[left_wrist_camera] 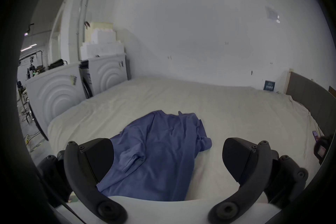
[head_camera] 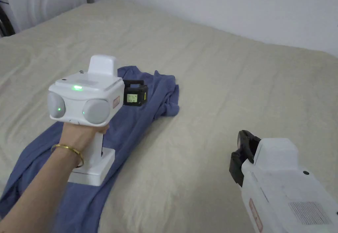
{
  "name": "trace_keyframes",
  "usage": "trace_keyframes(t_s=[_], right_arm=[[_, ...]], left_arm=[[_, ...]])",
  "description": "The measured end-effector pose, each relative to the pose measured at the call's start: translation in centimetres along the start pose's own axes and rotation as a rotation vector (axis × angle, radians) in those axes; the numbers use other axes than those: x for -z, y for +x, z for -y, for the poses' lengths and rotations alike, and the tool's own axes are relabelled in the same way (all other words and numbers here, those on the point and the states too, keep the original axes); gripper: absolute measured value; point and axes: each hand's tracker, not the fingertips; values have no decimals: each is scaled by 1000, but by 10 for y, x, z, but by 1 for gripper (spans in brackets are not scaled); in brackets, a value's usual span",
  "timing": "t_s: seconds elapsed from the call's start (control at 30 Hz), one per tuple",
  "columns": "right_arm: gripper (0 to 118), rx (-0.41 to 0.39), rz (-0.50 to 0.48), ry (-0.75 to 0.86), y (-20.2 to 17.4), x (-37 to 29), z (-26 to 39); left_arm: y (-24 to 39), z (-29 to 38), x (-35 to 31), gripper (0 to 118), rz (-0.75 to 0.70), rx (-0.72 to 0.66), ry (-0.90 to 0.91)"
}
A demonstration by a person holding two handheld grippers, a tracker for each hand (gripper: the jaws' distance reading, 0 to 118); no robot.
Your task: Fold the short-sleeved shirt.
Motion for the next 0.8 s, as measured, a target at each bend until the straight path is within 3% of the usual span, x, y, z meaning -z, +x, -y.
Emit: trace_keyframes(t_s=[0.23, 0.57, 0.67, 0.8], right_arm=[[0, 29, -6, -64, 10, 48, 15], [0, 45, -30, -135, 25, 80, 38], [0, 55, -34, -153, 29, 81, 43], [0, 58, -24, -169, 32, 82, 46]], left_arm=[[-4, -30, 157, 118, 12, -44, -296], [17, -24, 293, 117, -67, 13, -515], [20, -10, 315, 104, -76, 3, -545], [23, 1, 319, 70, 2, -30, -562]])
